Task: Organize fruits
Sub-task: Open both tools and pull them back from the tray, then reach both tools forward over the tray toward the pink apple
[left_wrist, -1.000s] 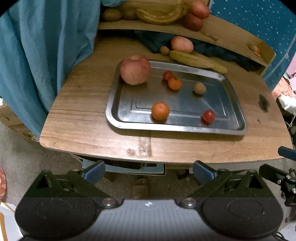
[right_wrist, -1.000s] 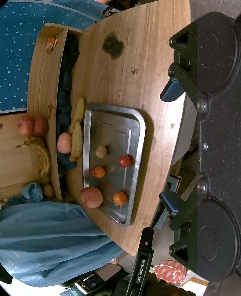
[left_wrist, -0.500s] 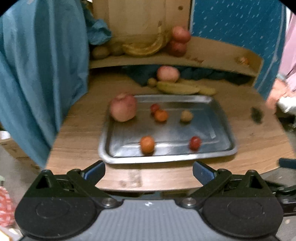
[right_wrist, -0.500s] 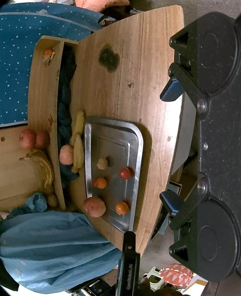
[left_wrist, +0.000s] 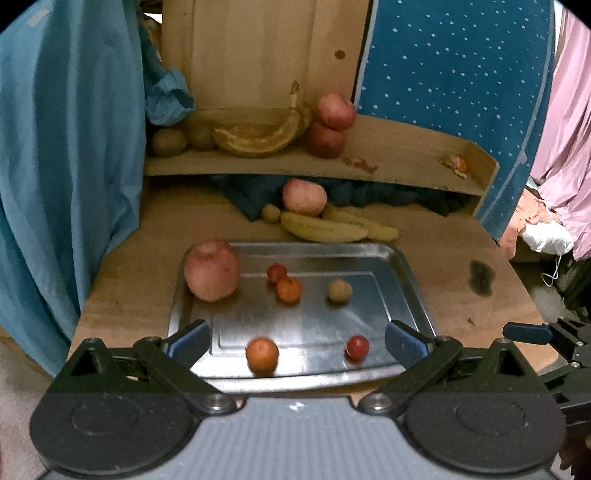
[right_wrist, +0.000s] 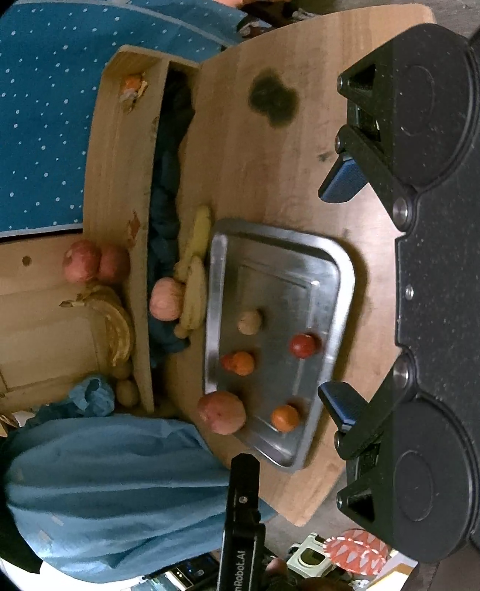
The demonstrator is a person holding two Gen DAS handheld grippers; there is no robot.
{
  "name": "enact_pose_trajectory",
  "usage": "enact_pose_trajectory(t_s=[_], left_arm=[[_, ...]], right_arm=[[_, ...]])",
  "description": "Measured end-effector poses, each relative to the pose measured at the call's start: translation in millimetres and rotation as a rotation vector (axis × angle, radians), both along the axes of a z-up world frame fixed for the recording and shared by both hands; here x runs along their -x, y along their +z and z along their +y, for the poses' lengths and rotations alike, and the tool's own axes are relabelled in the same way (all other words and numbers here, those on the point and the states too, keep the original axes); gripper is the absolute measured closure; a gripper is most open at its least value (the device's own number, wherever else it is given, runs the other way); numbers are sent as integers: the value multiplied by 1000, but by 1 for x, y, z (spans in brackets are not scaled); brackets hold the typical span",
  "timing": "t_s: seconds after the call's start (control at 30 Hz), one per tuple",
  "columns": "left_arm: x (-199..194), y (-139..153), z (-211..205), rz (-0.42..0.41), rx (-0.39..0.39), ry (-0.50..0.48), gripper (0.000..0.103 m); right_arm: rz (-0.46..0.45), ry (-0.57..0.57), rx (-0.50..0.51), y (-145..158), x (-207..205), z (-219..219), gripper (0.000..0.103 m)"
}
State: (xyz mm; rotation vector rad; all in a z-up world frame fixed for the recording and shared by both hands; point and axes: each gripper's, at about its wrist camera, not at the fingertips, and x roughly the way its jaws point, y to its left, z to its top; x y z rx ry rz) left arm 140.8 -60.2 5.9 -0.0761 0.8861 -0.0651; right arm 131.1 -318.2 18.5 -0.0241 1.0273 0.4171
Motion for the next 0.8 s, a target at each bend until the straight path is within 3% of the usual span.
enact_pose_trajectory(t_s=[0.3, 0.67, 0.8], left_arm=[[-57, -5, 23, 17, -40, 25, 0], [-128, -41, 47, 90, -92, 19, 0], [-153, -51, 58, 117, -77, 22, 0]], right_arm=[[1, -11, 7, -13, -50, 26, 1], [34, -21, 35, -40, -101, 64, 1], [47, -22, 57, -50, -117, 73, 1]])
